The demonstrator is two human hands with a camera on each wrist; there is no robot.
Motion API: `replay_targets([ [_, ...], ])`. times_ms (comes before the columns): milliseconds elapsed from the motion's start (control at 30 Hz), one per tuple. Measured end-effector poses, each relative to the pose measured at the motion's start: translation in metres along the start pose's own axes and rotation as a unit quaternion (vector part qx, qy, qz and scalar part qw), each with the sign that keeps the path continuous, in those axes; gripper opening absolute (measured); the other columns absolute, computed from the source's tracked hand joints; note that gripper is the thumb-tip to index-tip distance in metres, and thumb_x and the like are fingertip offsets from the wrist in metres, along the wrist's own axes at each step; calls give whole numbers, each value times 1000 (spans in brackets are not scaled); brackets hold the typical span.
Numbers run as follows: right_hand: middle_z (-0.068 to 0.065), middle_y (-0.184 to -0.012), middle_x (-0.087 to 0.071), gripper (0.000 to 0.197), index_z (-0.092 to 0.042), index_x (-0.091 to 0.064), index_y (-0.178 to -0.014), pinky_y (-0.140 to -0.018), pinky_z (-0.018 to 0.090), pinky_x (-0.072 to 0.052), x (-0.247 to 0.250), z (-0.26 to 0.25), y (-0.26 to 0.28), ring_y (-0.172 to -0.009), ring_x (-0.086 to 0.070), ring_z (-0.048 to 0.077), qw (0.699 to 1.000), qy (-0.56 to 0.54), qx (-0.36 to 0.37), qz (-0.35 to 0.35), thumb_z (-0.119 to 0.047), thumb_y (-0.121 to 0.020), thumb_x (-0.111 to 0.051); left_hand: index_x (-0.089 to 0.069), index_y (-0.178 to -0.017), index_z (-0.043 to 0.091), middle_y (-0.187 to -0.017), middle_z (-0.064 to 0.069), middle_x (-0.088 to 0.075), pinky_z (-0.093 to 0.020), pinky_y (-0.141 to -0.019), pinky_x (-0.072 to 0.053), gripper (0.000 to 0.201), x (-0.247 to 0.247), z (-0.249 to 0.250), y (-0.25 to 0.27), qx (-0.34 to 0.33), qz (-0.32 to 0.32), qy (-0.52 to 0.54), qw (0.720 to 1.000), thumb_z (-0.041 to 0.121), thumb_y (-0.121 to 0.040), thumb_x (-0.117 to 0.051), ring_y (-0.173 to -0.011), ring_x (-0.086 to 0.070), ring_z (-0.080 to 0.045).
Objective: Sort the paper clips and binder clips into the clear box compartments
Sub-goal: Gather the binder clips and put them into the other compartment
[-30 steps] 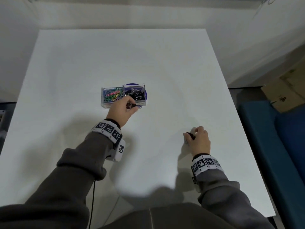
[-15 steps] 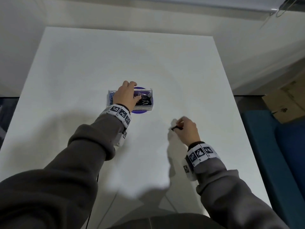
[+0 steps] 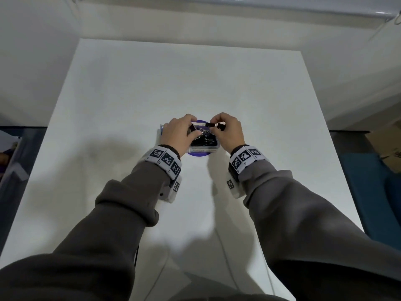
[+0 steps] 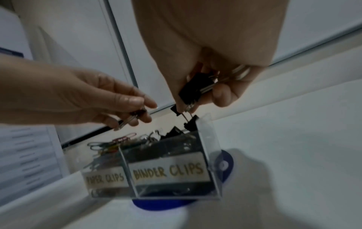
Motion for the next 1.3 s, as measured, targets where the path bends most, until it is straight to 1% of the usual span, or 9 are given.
replay_targets([
  [167,13,-102,-65,17,-6,-68,-92,-76,22,-43,2,8,2,-83,-54,15,1000,26,-11,-13,0,-77,-63,-56,-117,23,-116,0,-63,-37,-93,-31,34,-9,7,-4,-56,-1,-59,997,34,-85,-61,-111,-48,-25],
  [367,13,-105,-65,20,-6,-67,-99,-84,27,-47,10,12,14,-92,-58,22,1000,21,-19,-6,0,-81,-59,-53,-123,28,-122,5,-59,-37,-93,-28,32,-22,24,-12,-159,-40,-178,970,35,-92,-48,-113,-42,-23],
  [533,-4,-69,-54,24,-13,-56,-83,-58,9,-43,17,24,17,-63,-51,12,993,-62,-64,74,-3,-70,-73,-64,-109,31,-111,4,-62,-38,-90,-27,23,-23,21,-16,-143,-39,-212,966,35,-92,-49,-108,-42,-24],
  [800,-12,-79,-65,9,-23,-64,-73,-59,22,-39,6,14,17,-50,-44,0,994,-45,-46,90,-18,-74,-72,-54,-122,27,-121,3,-55,-36,-92,-27,30,-15,10,-2,-118,5,-155,981,24,-92,-49,-112,-43,-23],
  [933,-7,-85,-69,5,-24,-67,-74,-62,23,-37,-3,22,17,-57,-46,2,997,23,-46,49,-22,-76,-71,-62,-106,24,-111,3,-57,-31,-88,-22,22,-8,1,19,-115,41,-112,986,17,-89,-50,-105,-46,-23],
  [1033,-1,-95,-62,4,-18,-70,-79,-63,23,-40,-2,18,16,-64,-48,4,998,9,-10,58,-21,-81,-67,-65,-94,19,-96,-1,-60,-38,-84,-34,16,-7,-11,48,-140,34,-73,987,17,-85,-51,-91,-52,-25],
  [1133,1,-100,-46,15,-9,-68,-89,-64,9,-40,11,8,12,-69,-49,9,994,-54,-14,92,-12,-88,-53,-61,-90,22,-87,-2,-60,-35,-74,-46,23,-14,-20,94,-152,-48,-31,987,34,-83,-43,-80,-57,-21],
  [1233,7,-106,-45,25,-10,-62,-92,-74,23,-46,16,5,3,-85,-50,19,994,-84,-50,55,-1,-85,-40,-50,-86,31,-71,7,-56,-26,-68,-43,22,-20,-28,156,-122,-200,3,972,50,-80,-41,-69,-47,-2],
  [1300,15,-109,-52,29,-15,-60,-88,-64,14,-44,15,-1,-2,-75,-51,19,998,-50,-45,15,5,-80,-40,-52,-77,28,-61,11,-50,-17,-62,-34,25,-18,-44,207,-115,-283,-19,952,53,-80,-50,-60,-41,1],
])
Point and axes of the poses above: each hand's wrist, its own y-axis away from the middle knuckle, its own x-axis out of the back of the hand, z = x × y, the point moved 3 cm from there along -y, towards the middle knuckle
